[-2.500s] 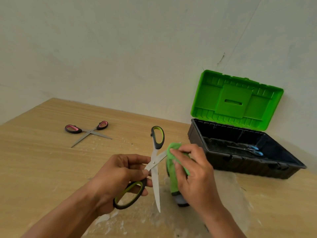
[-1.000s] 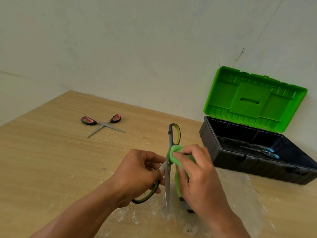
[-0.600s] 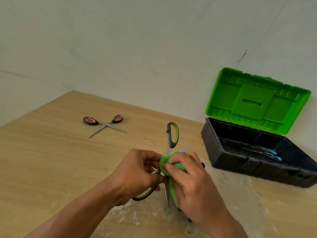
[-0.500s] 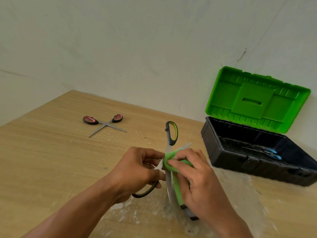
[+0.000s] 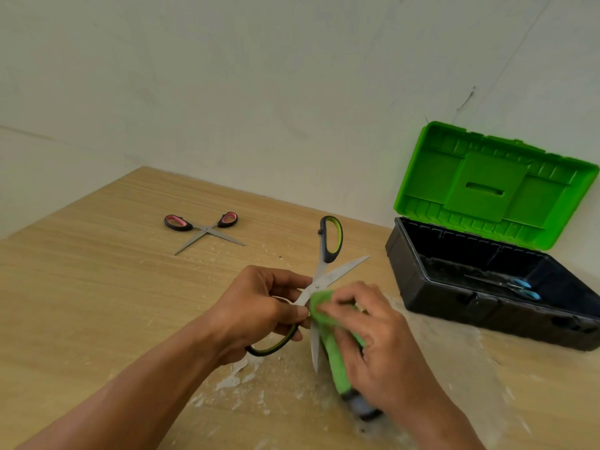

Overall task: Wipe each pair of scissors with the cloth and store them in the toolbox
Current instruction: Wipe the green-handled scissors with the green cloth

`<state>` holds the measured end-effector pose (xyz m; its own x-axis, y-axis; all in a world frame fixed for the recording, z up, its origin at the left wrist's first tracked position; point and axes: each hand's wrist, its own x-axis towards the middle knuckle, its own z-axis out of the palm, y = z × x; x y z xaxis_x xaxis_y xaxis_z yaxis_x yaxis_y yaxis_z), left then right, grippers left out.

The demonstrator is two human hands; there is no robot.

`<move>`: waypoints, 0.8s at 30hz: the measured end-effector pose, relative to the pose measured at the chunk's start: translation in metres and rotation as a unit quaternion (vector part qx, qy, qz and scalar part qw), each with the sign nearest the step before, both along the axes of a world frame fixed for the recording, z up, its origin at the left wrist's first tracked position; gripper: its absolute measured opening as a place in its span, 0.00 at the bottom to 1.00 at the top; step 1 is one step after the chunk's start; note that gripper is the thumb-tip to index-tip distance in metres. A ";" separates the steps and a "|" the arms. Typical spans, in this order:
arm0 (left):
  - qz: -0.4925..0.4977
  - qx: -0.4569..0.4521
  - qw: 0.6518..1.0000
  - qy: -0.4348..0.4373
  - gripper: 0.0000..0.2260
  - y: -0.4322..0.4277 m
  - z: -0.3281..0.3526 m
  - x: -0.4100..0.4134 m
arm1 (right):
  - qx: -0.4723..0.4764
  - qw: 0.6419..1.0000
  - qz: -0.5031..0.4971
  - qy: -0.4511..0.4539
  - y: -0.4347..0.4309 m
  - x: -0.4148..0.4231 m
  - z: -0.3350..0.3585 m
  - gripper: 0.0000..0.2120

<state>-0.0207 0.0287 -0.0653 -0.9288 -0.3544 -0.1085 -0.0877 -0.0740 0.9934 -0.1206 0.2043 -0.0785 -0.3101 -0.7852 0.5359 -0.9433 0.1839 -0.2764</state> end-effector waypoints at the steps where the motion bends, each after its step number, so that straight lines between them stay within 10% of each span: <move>1: -0.003 0.001 1.000 0.002 0.16 0.001 0.000 -0.001 | -0.017 1.000 -0.017 0.004 -0.001 -0.001 0.001 0.16; 24: 0.001 0.107 0.994 0.009 0.15 -0.009 -0.002 -0.004 | 0.014 0.987 0.094 -0.131 0.011 0.000 0.007 0.14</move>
<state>-0.0243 0.0192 -0.0669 -0.9305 -0.3268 -0.1654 -0.0704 -0.2836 0.9564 -0.1205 0.2153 -0.0715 -0.2822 -0.8559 0.4334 -0.8579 0.0230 -0.5132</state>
